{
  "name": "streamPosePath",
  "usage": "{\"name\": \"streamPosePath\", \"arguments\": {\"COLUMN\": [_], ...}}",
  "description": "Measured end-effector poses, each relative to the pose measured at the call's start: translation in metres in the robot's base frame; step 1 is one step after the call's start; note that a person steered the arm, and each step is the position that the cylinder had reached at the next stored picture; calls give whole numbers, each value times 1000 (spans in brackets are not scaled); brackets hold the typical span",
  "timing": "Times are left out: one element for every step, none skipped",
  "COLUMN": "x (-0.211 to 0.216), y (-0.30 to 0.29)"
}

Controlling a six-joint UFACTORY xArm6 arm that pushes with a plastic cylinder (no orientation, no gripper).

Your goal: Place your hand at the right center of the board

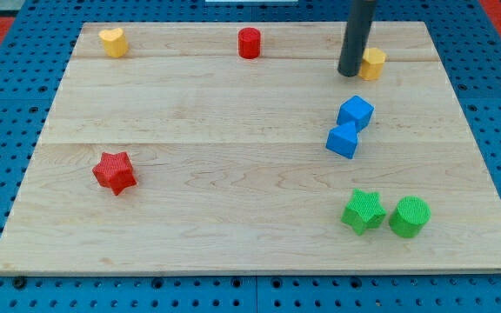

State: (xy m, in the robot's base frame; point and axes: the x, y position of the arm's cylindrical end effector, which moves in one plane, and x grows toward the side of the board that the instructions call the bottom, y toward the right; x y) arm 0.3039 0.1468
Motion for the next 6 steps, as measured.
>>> {"name": "streamPosePath", "arguments": {"x": [28, 30, -17, -28, -21, -19], "y": [12, 42, 26, 17, 20, 24]}}
